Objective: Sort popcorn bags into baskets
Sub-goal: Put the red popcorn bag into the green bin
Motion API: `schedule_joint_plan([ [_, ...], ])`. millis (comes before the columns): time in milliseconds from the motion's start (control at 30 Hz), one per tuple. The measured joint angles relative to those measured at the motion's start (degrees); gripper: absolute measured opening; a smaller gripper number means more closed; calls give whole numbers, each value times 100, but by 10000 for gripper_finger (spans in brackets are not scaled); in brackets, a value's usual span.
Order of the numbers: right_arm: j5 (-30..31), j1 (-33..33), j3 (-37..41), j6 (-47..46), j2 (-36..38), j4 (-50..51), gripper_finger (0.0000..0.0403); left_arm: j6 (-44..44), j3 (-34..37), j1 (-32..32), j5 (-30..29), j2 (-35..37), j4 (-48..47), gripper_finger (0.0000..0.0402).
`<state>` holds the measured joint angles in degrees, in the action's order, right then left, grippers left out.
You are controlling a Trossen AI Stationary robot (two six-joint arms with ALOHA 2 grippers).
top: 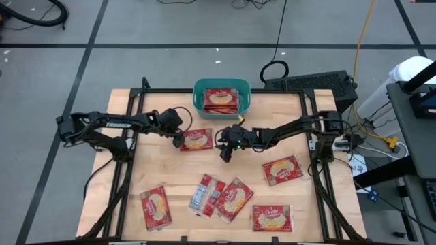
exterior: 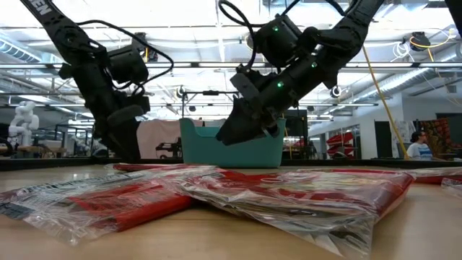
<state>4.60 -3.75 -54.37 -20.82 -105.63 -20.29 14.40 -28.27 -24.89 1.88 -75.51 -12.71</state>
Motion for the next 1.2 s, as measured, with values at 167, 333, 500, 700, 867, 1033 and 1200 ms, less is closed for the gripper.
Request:
schedule_joint_plan([
  [167,-27,4,0,-324,-367,-221,170,-63,0,219,525,-313,468,210],
  [333,-18,7,0,-543,-613,-327,195,-205,0,409,619,-442,799,181],
  [500,-2,9,0,-326,-607,-197,205,-233,-78,342,577,-66,577,166],
  [700,-11,0,0,-186,-607,-120,182,-389,-87,373,270,174,471,182],
  [867,-10,11,0,-82,-607,-120,158,-181,-9,505,206,-155,577,234],
  [1033,-11,11,0,-51,-607,-123,146,284,-13,514,60,-495,716,299],
  [1200,-13,11,0,-33,-607,-125,144,161,-17,624,335,-691,1136,348],
])
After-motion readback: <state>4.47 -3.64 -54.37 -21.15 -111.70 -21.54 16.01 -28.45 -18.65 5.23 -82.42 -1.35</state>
